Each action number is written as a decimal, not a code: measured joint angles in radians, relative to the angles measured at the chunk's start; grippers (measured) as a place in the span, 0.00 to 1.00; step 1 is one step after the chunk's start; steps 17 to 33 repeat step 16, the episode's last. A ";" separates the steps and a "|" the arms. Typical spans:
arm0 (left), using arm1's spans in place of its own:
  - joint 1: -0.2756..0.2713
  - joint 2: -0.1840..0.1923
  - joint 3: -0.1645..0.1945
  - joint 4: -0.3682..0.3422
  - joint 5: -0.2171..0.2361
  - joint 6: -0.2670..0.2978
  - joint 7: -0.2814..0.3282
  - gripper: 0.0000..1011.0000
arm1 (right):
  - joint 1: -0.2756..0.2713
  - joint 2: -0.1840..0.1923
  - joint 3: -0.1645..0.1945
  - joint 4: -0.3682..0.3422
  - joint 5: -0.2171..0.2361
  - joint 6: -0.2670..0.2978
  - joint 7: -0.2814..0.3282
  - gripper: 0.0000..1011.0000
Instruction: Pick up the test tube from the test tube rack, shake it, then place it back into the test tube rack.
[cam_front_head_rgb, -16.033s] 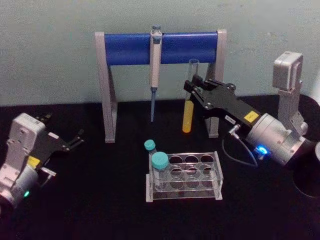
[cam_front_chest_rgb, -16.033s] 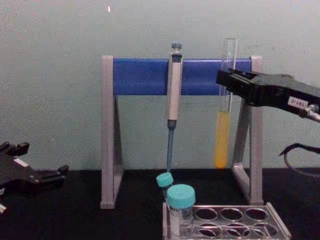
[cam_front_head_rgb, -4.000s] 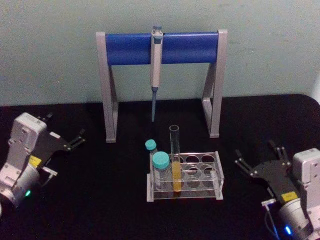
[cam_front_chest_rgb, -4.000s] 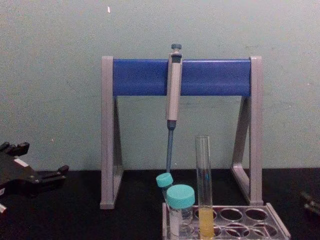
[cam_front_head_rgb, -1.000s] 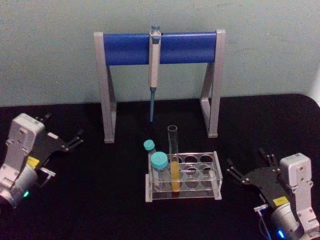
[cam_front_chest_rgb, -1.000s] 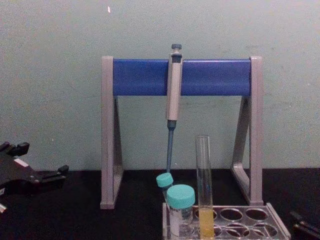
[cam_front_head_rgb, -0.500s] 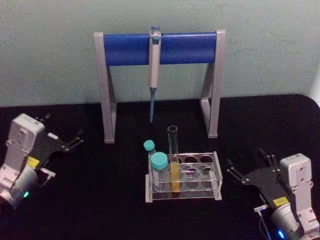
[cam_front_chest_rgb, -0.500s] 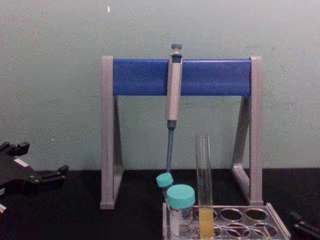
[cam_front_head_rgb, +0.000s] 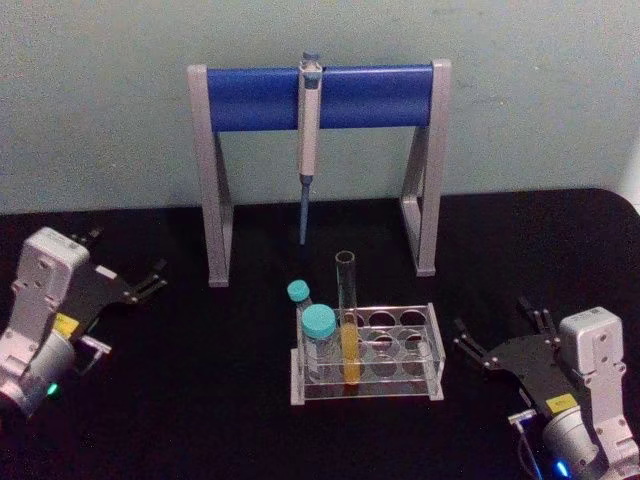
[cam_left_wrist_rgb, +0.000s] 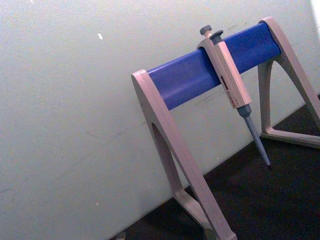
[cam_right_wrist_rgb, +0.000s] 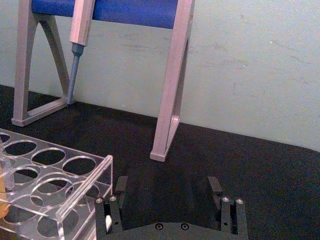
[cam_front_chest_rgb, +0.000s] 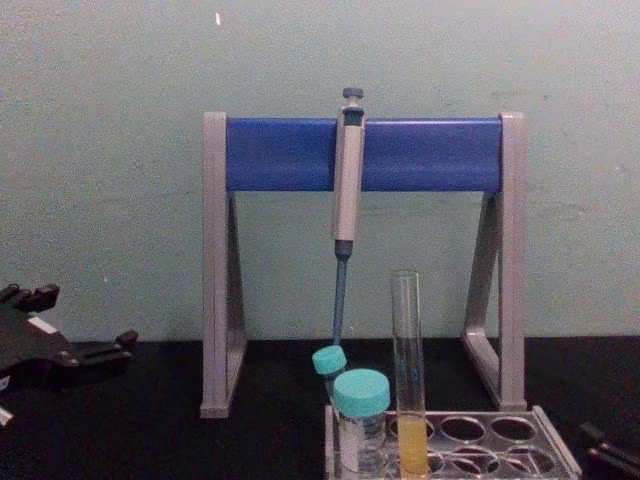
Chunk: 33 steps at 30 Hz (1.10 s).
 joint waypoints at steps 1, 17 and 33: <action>0.000 0.000 0.000 0.000 0.000 0.000 0.000 0.99 | 0.000 0.000 0.000 0.000 0.000 0.000 0.000 0.99; 0.000 0.000 0.000 0.000 0.000 0.000 0.000 0.99 | 0.000 0.000 0.000 0.000 0.000 0.000 0.000 0.99; 0.000 0.000 0.000 0.000 0.000 0.000 0.000 0.99 | 0.000 0.000 0.000 0.000 0.000 0.000 0.000 0.99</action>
